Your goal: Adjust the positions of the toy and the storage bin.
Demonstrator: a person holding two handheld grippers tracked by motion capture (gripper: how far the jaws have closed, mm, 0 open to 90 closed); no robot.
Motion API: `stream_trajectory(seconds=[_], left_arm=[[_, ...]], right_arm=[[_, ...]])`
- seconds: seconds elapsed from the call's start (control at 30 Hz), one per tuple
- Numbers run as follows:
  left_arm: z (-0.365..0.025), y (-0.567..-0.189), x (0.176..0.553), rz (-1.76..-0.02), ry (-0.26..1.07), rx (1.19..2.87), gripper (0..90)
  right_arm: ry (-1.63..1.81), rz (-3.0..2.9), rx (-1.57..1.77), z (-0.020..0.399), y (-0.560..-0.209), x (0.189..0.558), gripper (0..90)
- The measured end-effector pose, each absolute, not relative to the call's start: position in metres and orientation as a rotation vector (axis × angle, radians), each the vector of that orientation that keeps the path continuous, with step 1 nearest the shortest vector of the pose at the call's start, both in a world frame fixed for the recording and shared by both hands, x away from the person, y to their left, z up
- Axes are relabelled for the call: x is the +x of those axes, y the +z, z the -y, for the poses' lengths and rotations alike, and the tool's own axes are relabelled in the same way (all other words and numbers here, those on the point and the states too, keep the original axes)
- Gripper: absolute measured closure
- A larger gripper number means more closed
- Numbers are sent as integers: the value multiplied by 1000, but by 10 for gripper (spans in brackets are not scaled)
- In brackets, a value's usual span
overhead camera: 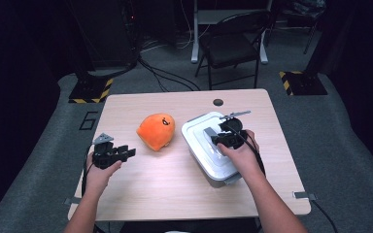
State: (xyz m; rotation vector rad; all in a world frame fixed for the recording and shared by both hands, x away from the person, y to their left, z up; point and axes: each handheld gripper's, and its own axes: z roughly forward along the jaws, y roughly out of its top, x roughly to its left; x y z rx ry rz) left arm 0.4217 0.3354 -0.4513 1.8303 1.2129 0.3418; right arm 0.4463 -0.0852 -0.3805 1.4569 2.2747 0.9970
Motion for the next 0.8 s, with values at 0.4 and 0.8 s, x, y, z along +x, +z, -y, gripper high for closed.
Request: stream_trajectory(seconds=[0.4,0.8], left_arm=[[-344,-454,423,-1241,347,1823,537],[-354,-458,425,-1276,359,1819,538]], right_arm=[[956,-2196,1553,87,-378,460,667],[903,-2164,1568,87,-377,464,667]])
